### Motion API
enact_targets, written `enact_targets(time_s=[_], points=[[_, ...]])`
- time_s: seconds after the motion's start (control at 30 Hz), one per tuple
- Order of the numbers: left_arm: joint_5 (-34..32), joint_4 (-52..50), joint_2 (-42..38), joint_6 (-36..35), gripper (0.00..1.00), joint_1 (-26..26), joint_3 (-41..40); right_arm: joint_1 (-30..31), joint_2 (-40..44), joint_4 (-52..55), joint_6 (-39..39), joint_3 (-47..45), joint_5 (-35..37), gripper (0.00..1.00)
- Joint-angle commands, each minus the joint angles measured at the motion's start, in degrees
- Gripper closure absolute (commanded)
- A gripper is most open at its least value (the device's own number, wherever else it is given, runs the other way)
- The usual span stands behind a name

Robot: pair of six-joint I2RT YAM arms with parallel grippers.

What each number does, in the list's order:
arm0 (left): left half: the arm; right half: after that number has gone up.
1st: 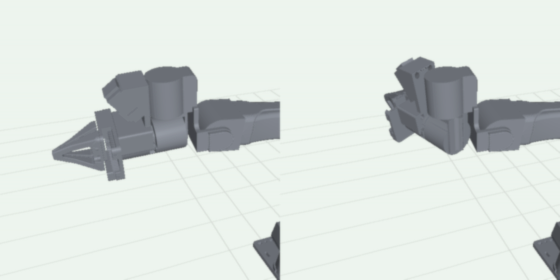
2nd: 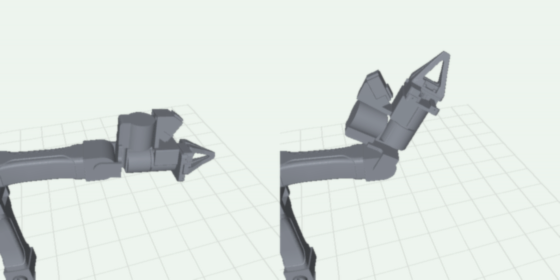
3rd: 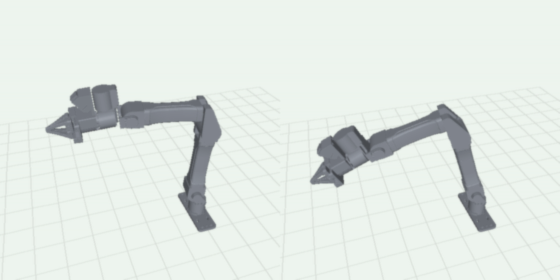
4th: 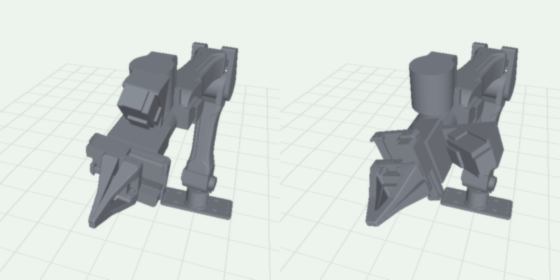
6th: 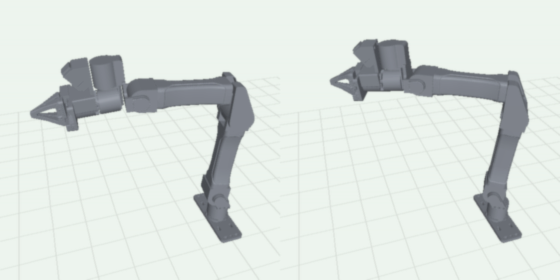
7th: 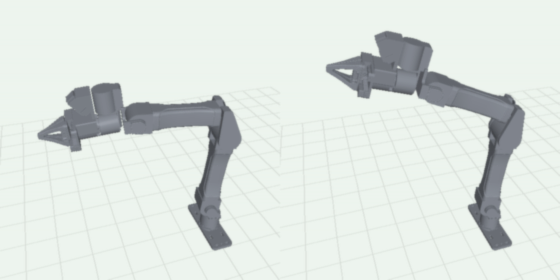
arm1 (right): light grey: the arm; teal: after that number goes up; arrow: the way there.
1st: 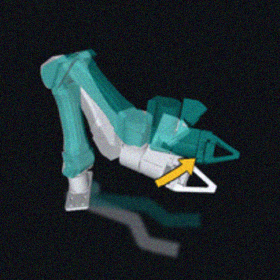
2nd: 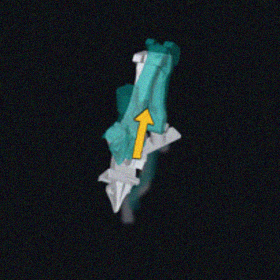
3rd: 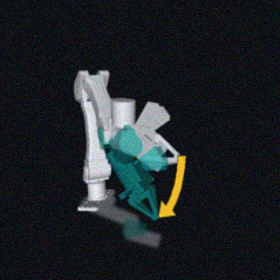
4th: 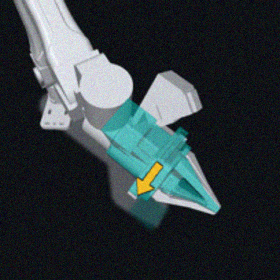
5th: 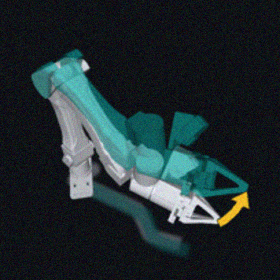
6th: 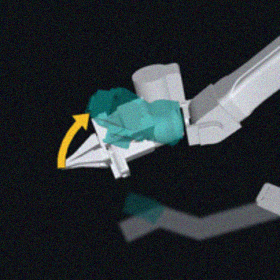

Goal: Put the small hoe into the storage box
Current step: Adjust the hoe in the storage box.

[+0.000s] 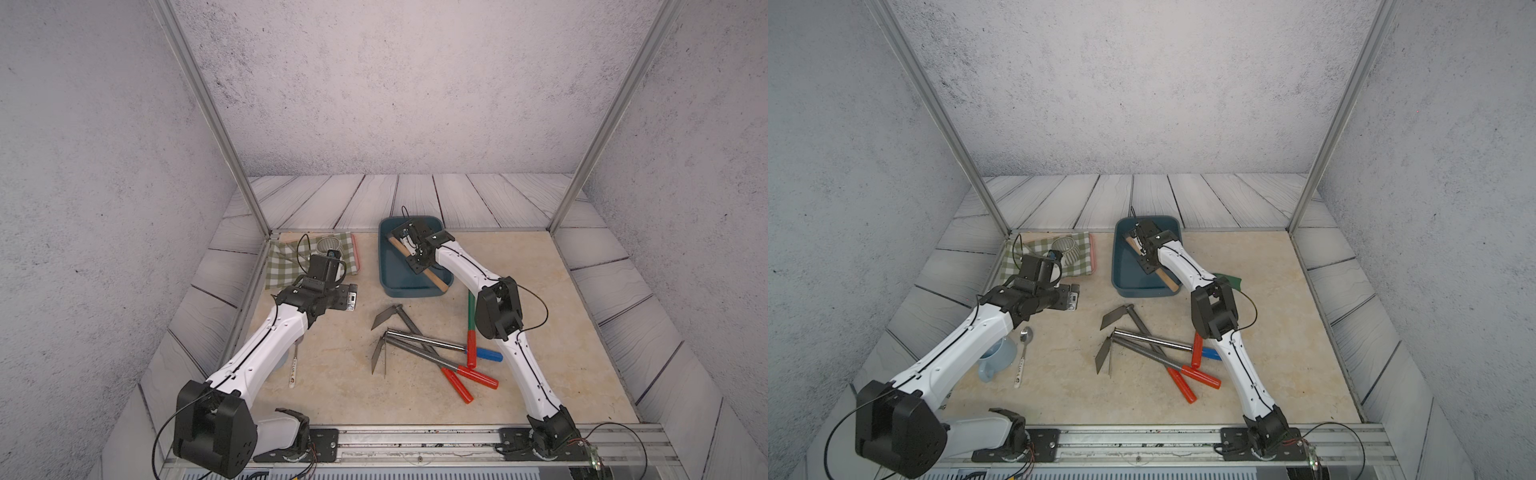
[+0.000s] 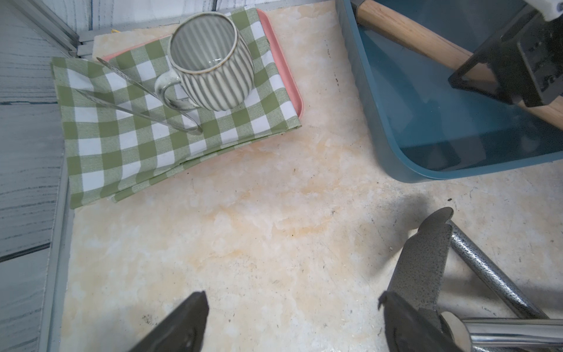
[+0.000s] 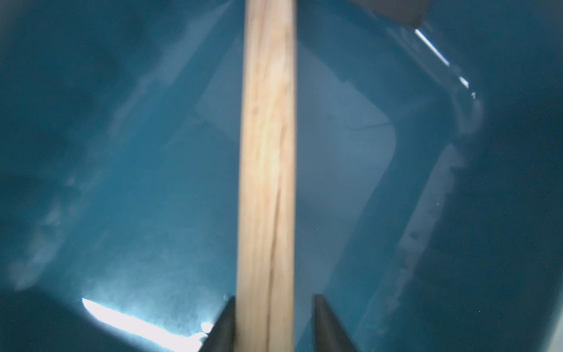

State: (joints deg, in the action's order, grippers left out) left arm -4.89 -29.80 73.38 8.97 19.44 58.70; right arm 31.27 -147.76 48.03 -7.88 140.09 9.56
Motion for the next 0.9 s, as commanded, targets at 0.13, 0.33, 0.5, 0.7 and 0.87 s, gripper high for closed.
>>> enact_targets(time_s=[0.13,0.33,0.5,0.7,0.87], points=[[-0.57,-1.1,0.53,-0.8,0.08,0.73,-0.24,-0.49,4.49,-6.04,2.05,-4.91,4.48,0.2],[-0.65,-1.27,0.52,-0.82,0.08,0.95,-0.18,-0.36,11.94,-6.74,4.75,-10.06,5.47,0.06],[-0.13,-1.09,0.55,-0.8,0.08,0.97,-0.16,-0.53,24.77,-12.1,8.87,-22.83,5.31,0.06],[1.37,-0.52,-0.06,-0.78,0.08,1.11,-0.21,-0.59,34.67,-7.85,15.12,-30.97,9.32,0.06],[4.26,0.85,-0.57,0.07,0.08,1.86,-0.43,-0.66,39.89,-2.23,20.98,-35.93,13.06,0.1]])
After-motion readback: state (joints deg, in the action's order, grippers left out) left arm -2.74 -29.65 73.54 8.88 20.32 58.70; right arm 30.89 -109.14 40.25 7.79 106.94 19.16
